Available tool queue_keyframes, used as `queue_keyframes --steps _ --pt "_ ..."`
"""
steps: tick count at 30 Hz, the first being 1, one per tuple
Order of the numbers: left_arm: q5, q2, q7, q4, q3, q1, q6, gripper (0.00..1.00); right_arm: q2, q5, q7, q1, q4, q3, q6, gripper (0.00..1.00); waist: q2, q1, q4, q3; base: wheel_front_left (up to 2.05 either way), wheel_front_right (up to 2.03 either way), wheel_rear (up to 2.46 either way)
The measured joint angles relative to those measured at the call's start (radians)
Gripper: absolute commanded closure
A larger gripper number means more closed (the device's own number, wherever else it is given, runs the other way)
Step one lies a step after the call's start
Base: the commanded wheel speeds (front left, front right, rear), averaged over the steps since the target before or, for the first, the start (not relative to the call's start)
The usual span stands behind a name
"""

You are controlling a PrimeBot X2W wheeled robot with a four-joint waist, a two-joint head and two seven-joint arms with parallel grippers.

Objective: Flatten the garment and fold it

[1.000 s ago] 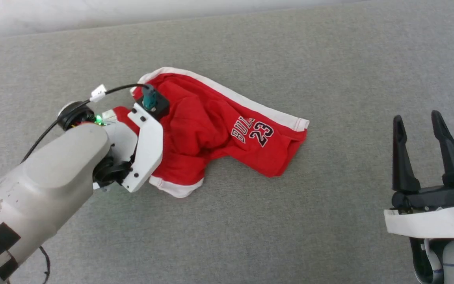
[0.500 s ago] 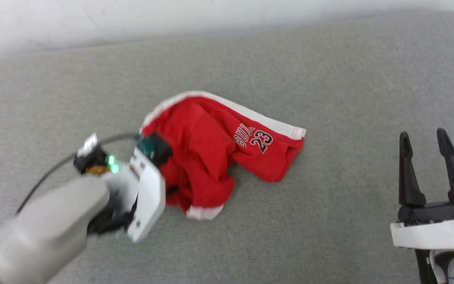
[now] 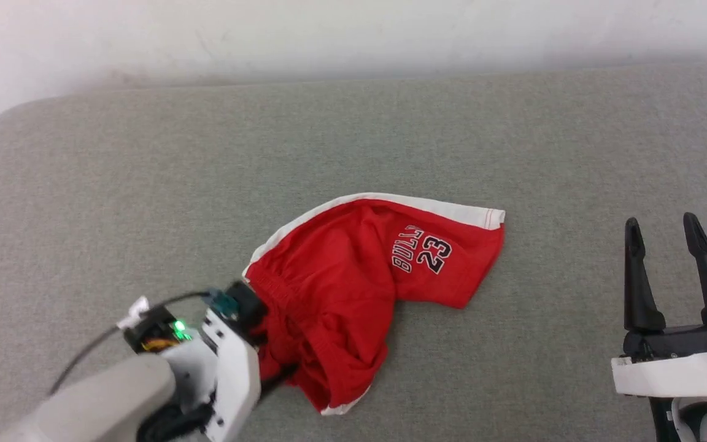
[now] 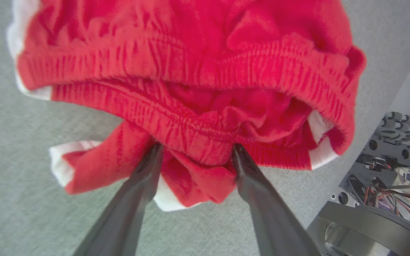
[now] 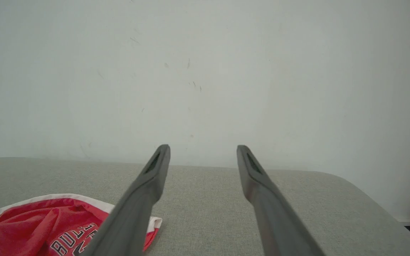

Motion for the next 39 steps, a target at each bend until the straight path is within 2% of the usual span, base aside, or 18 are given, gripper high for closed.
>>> queue_keyframes --steps 7,13,21,29,31,39 --pt "0.003 0.088 0.024 -0.032 0.088 -0.126 0.016 0.00 0.000 -0.006 0.000 0.000 -0.004 0.001 0.000 0.00 0.0000 0.0000 0.018 -0.006 0.00 0.00 0.00" --pt "-0.026 0.091 0.109 0.025 0.114 -0.228 -0.007 0.00 0.000 -0.005 0.000 -0.001 -0.005 0.011 0.000 0.00 0.0000 0.0000 0.007 0.007 0.00 0.00 0.00" --pt "-0.026 -0.002 0.239 0.206 0.065 -0.311 -0.052 0.00 0.000 -0.004 0.000 -0.028 -0.006 0.019 0.000 0.00 0.0000 0.0001 -0.015 0.050 0.00 0.00 0.00" --pt "-0.022 -0.080 0.290 0.343 0.013 -0.322 -0.075 0.00 0.000 -0.002 0.000 -0.050 -0.002 0.024 0.000 0.00 0.0000 0.0001 -0.046 0.089 0.00 0.00 0.00" --pt "-0.022 -0.087 0.289 0.355 0.012 -0.326 -0.076 1.00 0.000 -0.002 0.000 -0.050 0.000 0.024 0.000 0.00 0.0000 0.0000 -0.051 0.094 0.00 0.00 0.00" --pt "-0.047 -0.095 0.197 0.313 -0.015 -0.327 -0.077 1.00 0.000 -0.058 0.000 -0.075 0.005 0.026 0.000 0.00 0.0000 0.0001 -0.029 0.077 0.00 0.00 0.00"
